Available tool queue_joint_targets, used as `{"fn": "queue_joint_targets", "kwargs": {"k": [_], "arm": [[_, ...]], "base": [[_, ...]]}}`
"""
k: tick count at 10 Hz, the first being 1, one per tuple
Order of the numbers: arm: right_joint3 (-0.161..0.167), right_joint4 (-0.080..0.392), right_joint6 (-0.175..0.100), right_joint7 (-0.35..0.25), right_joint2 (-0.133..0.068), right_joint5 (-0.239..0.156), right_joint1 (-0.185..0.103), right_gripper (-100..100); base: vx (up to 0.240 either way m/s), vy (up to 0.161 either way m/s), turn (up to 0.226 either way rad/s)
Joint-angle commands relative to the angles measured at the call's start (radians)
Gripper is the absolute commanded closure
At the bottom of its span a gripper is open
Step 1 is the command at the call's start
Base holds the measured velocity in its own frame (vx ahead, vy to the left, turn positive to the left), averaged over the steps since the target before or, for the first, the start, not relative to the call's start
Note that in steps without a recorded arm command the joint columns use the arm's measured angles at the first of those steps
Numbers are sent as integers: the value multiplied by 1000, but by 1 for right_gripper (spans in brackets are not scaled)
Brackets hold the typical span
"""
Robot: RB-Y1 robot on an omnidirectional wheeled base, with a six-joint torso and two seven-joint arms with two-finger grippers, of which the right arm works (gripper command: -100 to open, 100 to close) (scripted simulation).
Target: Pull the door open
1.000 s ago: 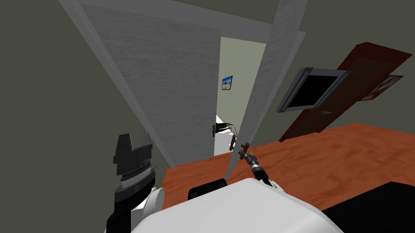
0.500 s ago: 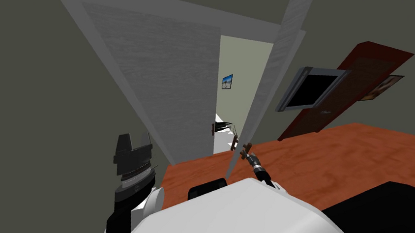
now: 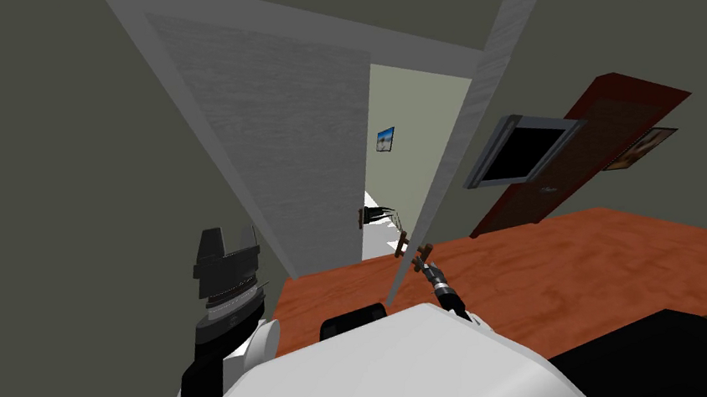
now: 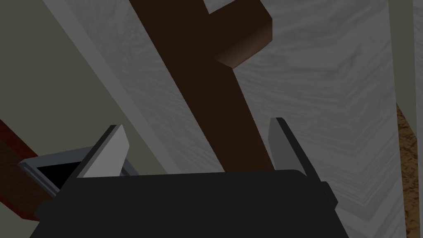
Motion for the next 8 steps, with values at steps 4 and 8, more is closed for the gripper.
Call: {"fn": "queue_joint_targets", "kwargs": {"k": [4,8], "arm": [[-1,-26,23,-74,-13,-31,11,100],[11,-23,23,-148,-21,-57,14,100]], "base": [[-29,-7,11],[-34,-10,17]]}}
